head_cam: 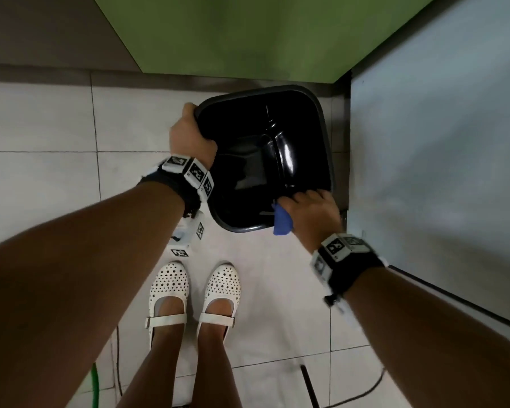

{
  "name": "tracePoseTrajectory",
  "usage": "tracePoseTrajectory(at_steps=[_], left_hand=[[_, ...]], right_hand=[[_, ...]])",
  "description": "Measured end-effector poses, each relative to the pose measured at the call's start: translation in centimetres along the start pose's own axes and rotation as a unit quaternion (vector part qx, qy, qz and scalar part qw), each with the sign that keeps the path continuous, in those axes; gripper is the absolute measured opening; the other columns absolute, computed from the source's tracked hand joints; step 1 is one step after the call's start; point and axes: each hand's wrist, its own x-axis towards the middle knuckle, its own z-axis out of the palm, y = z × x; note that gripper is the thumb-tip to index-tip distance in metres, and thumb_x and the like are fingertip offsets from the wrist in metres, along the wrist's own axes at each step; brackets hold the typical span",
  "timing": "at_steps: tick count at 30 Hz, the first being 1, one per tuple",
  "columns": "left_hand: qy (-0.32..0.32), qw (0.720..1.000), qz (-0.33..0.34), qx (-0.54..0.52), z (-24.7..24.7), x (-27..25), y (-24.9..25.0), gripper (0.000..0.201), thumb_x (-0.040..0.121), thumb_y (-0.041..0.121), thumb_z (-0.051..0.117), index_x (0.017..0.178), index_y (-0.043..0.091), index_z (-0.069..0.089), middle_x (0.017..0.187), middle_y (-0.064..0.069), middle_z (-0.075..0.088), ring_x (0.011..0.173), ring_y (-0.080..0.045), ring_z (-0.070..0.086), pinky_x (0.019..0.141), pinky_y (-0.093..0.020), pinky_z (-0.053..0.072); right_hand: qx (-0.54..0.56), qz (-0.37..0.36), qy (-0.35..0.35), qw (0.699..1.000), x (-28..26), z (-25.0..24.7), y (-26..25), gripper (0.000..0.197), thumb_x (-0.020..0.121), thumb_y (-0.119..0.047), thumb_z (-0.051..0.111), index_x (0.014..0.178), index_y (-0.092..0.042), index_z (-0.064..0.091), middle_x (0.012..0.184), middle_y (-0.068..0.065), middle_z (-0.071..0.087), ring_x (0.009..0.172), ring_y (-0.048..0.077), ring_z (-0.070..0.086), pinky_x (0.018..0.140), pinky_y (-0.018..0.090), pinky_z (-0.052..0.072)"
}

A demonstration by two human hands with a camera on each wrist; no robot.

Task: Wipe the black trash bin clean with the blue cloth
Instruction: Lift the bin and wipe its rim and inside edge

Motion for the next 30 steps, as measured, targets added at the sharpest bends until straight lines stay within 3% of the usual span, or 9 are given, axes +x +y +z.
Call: tracePoseTrajectory(at_steps=[4,7,11,13,17,20,23,25,30], left_hand=[[-0.029,0.998,-0.046,0.019,-0.9,-0.4,0.1,0.057,0.081,0.014,0.055,0.133,0.014,0.032,0.115,-0.021,0.063,0.105,-0.039,0.059,0.086,-0.038,0.047],[0.018,0.993,-0.112,0.014,-1.1,-2.7,-1.8,0.059,0.082,0.014,0.055,0.136,0.015,0.031,0.115,-0.016,0.064,0.108,-0.035,0.058,0.087,-0.035,0.046],[0.118,0.946,-0.279,-0.114,-1.0,-3.6,-3.5,0.043,0.084,0.007,0.047,0.126,0.009,0.045,0.120,-0.015,0.062,0.111,-0.031,0.058,0.088,-0.029,0.044],[0.117,0.952,-0.266,-0.097,-0.8,-3.6,-3.6,0.033,0.083,0.004,0.044,0.115,0.005,0.055,0.117,-0.018,0.063,0.108,-0.033,0.059,0.081,-0.028,0.043],[0.096,0.967,-0.215,-0.093,-1.0,-2.8,-2.9,0.035,0.080,0.002,0.042,0.111,0.008,0.060,0.112,-0.018,0.065,0.105,-0.033,0.060,0.079,-0.026,0.043],[0.075,0.979,-0.185,-0.046,-1.1,-1.9,-2.6,0.035,0.081,0.001,0.043,0.112,0.005,0.058,0.115,-0.019,0.064,0.109,-0.034,0.058,0.089,-0.031,0.045],[0.065,0.985,-0.160,-0.025,-1.2,-1.6,-2.1,0.033,0.081,0.001,0.043,0.111,0.004,0.058,0.114,-0.019,0.064,0.107,-0.033,0.058,0.088,-0.030,0.044],[0.053,0.989,-0.135,-0.020,-1.3,-1.1,-1.5,0.035,0.081,0.000,0.043,0.113,0.004,0.058,0.114,-0.019,0.064,0.108,-0.034,0.058,0.090,-0.031,0.044],[0.055,0.984,-0.154,-0.075,-0.8,-1.2,-0.8,0.043,0.080,0.002,0.045,0.122,0.011,0.050,0.117,-0.016,0.063,0.110,-0.033,0.057,0.087,-0.030,0.044]], right_hand=[[0.089,0.085,-0.033,0.992,0.6,-0.7,-6.0,0.034,0.042,-0.025,0.082,0.074,-0.024,0.069,0.056,-0.002,0.062,0.050,0.023,0.059,0.056,0.027,0.046],[0.169,0.160,-0.032,0.972,2.7,-1.3,-10.8,0.041,0.042,-0.024,0.083,0.081,-0.024,0.070,0.060,0.001,0.064,0.052,0.026,0.061,0.055,0.032,0.049],[0.220,0.164,-0.110,0.955,4.6,-2.2,-13.1,0.048,0.078,-0.024,0.065,0.124,-0.022,0.050,0.107,0.009,0.061,0.094,0.034,0.058,0.078,0.042,0.047],[0.223,0.148,-0.087,0.960,4.5,-1.9,-13.4,0.050,0.078,-0.022,0.065,0.126,-0.022,0.050,0.107,0.009,0.062,0.093,0.034,0.059,0.076,0.042,0.048],[0.180,0.116,0.003,0.977,3.0,-1.4,-11.9,0.049,0.055,-0.022,0.081,0.102,-0.021,0.067,0.073,0.003,0.067,0.060,0.026,0.064,0.055,0.032,0.049],[0.145,0.035,0.038,0.988,1.7,-0.7,-9.0,0.044,0.055,-0.025,0.080,0.098,-0.022,0.068,0.067,0.000,0.065,0.061,0.025,0.062,0.062,0.031,0.047],[0.068,-0.054,0.069,0.994,0.8,0.6,-5.3,0.035,0.059,-0.024,0.075,0.093,-0.025,0.069,0.075,-0.003,0.066,0.078,0.025,0.064,0.082,0.035,0.045],[0.032,-0.055,0.058,0.996,0.9,0.7,-4.2,0.033,0.055,-0.027,0.077,0.087,-0.026,0.069,0.077,-0.004,0.065,0.082,0.025,0.064,0.089,0.038,0.044],[0.091,0.015,0.022,0.995,1.5,-0.7,-8.4,0.028,0.046,-0.023,0.082,0.070,-0.023,0.067,0.060,-0.005,0.061,0.064,0.023,0.059,0.071,0.032,0.044]])
